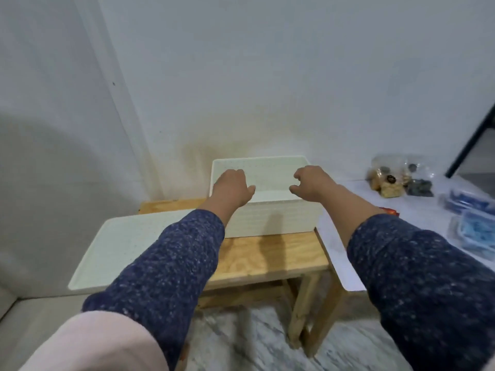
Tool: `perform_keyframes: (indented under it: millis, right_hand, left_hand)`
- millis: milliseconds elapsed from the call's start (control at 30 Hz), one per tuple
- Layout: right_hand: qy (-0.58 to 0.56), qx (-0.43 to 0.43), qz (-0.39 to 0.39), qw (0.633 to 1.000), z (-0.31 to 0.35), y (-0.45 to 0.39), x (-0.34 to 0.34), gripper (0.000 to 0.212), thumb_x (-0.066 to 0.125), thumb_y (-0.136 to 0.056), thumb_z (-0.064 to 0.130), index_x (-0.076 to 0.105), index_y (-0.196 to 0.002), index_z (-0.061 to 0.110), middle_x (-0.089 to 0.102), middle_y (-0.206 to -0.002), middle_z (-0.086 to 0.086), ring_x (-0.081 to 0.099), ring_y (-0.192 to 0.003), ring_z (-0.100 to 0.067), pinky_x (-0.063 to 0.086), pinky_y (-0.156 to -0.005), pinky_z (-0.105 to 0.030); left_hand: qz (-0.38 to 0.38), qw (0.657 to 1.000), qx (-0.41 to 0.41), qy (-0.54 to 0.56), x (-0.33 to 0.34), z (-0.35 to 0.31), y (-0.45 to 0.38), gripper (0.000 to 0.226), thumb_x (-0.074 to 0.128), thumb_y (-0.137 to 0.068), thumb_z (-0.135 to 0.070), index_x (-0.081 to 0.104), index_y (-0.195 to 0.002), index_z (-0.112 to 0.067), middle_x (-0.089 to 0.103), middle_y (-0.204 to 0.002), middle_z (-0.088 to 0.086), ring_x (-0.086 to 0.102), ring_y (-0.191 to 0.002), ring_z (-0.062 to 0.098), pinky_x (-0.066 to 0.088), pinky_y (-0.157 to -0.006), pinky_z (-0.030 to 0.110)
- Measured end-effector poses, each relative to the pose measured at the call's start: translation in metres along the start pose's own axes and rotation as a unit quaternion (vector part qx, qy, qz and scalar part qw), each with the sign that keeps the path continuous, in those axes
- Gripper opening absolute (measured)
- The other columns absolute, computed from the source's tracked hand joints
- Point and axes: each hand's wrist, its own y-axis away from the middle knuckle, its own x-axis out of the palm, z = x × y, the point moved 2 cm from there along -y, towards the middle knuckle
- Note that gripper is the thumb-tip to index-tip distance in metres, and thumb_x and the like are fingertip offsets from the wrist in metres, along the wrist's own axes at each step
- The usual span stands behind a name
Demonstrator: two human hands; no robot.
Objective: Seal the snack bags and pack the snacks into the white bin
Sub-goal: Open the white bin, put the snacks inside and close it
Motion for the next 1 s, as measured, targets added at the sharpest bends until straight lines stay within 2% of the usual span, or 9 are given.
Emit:
perform_keyframes:
  millis: [267,400,533,567,667,733,900,1000]
  right_hand:
    - [0.009,0.077,-0.028,0.997,-0.157,0.03,-0.033,0.044,0.05,-0.091,0.03,0.053,-0.126,0.003,0.054,-0.131,-0.015,0.049,-0.12,-0.031,0.043,-0.094,-0.033]
    - [0.017,0.113,-0.025,0.993,-0.246,0.041,-0.046,0.032,0.05,-0.088,0.025,0.062,-0.108,0.002,0.061,-0.114,-0.017,0.056,-0.104,-0.034,0.045,-0.079,-0.03]
    - [0.011,0.15,-0.013,0.989,-0.32,0.044,-0.052,0.027,0.051,-0.089,0.025,0.061,-0.101,0.003,0.061,-0.106,-0.018,0.057,-0.098,-0.033,0.043,-0.078,-0.032]
    - [0.007,0.156,-0.007,0.988,-0.335,0.044,-0.052,0.028,0.051,-0.089,0.027,0.061,-0.102,0.003,0.061,-0.107,-0.016,0.057,-0.099,-0.032,0.044,-0.079,-0.031]
    - [-0.01,0.172,0.005,0.985,-0.373,0.04,-0.05,0.044,0.053,-0.089,0.028,0.055,-0.127,0.005,0.057,-0.128,-0.014,0.054,-0.116,-0.031,0.044,-0.094,-0.032]
    - [-0.01,0.176,0.011,0.984,-0.394,0.035,-0.048,0.048,0.052,-0.09,0.028,0.051,-0.133,0.007,0.054,-0.133,-0.014,0.051,-0.12,-0.03,0.043,-0.097,-0.033]
    - [-0.013,0.194,0.018,0.981,-0.442,0.006,-0.045,0.042,0.052,-0.09,0.027,0.056,-0.125,0.004,0.058,-0.126,-0.015,0.053,-0.115,-0.031,0.045,-0.092,-0.033]
    - [-0.021,0.198,0.011,0.98,-0.464,-0.019,-0.047,0.039,0.052,-0.09,0.024,0.057,-0.123,0.003,0.057,-0.126,-0.016,0.051,-0.118,-0.032,0.044,-0.094,-0.034]
  left_hand:
    - [0.022,0.997,0.072,0.006,0.035,-0.164,-0.029,0.05,0.047,-0.093,-0.042,0.049,-0.127,-0.004,0.053,-0.126,0.014,0.054,-0.112,0.03,0.047,-0.087,0.037]
    - [0.039,0.994,0.096,0.02,0.065,-0.253,-0.041,0.051,0.048,-0.093,-0.043,0.05,-0.126,-0.004,0.054,-0.125,0.016,0.054,-0.112,0.031,0.048,-0.088,0.038]
    - [0.054,0.992,0.111,0.038,0.096,-0.322,-0.054,0.052,0.048,-0.092,-0.044,0.051,-0.125,-0.004,0.055,-0.123,0.016,0.054,-0.111,0.031,0.048,-0.088,0.038]
    - [0.061,0.991,0.11,0.039,0.104,-0.335,-0.058,0.052,0.048,-0.092,-0.045,0.051,-0.125,-0.005,0.055,-0.124,0.016,0.054,-0.112,0.031,0.048,-0.088,0.038]
    - [0.082,0.991,0.099,0.041,0.123,-0.365,-0.071,0.053,0.049,-0.092,-0.046,0.051,-0.125,-0.005,0.056,-0.125,0.016,0.054,-0.113,0.03,0.048,-0.089,0.038]
    - [0.092,0.99,0.096,0.038,0.133,-0.382,-0.083,0.053,0.048,-0.092,-0.045,0.052,-0.126,-0.005,0.056,-0.125,0.015,0.054,-0.113,0.029,0.049,-0.088,0.037]
    - [0.103,0.987,0.12,0.028,0.152,-0.417,-0.123,0.049,0.046,-0.094,-0.043,0.052,-0.124,-0.005,0.056,-0.124,0.015,0.053,-0.115,0.029,0.047,-0.087,0.036]
    - [0.115,0.984,0.132,0.026,0.164,-0.437,-0.157,0.044,0.047,-0.094,-0.039,0.054,-0.12,-0.004,0.058,-0.119,0.014,0.056,-0.109,0.029,0.046,-0.077,0.032]
